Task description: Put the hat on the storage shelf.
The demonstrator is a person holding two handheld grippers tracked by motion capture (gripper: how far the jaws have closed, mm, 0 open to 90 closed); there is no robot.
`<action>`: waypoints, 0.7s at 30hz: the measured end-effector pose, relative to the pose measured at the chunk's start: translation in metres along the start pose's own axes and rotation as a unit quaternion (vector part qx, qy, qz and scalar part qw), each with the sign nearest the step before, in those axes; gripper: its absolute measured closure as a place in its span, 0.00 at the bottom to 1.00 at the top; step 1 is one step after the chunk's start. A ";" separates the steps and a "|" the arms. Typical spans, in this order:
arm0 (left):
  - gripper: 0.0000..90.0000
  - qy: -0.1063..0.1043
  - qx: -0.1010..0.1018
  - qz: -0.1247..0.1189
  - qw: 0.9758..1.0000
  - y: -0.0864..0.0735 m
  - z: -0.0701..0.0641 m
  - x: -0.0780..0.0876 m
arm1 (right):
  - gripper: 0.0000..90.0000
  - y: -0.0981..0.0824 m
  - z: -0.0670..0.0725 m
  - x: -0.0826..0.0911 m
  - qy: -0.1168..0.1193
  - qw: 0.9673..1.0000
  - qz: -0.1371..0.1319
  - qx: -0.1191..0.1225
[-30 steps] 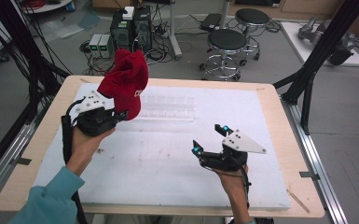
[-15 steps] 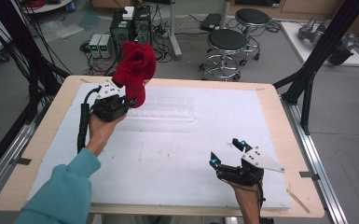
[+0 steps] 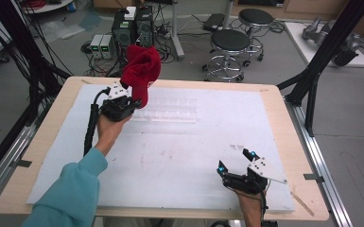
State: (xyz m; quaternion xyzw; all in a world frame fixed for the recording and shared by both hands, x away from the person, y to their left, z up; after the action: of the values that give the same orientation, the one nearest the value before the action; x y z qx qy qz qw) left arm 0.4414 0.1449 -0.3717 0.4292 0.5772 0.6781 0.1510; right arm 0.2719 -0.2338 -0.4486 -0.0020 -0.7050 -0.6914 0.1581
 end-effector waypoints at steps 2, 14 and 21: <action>0.95 0.000 0.002 0.002 1.000 -0.001 0.000 -0.002 | 0.01 -0.004 -0.001 -0.002 -0.004 1.000 0.004 0.002; 0.95 0.010 -0.004 0.030 0.999 -0.009 -0.006 -0.014 | 0.01 -0.009 -0.004 0.003 -0.006 0.999 -0.042 0.017; 0.95 0.011 0.004 0.015 1.000 -0.017 -0.006 -0.016 | 0.01 -0.009 -0.005 0.005 -0.012 0.999 -0.052 0.011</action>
State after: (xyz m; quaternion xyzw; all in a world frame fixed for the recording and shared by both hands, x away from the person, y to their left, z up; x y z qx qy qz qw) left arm 0.4416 0.1347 -0.3941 0.4306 0.5750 0.6829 0.1327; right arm 0.2668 -0.2405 -0.4563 0.0284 -0.7136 -0.6907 0.1136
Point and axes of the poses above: each handheld gripper's, and its own axes: x roughly backward along the jaws, y roughly out of its top, z roughly to its left, the point moved 4 cm from there along -x, roughly forward along the jaws, and after that the axes turned 15 degrees about -y, right-handed, at the moved point
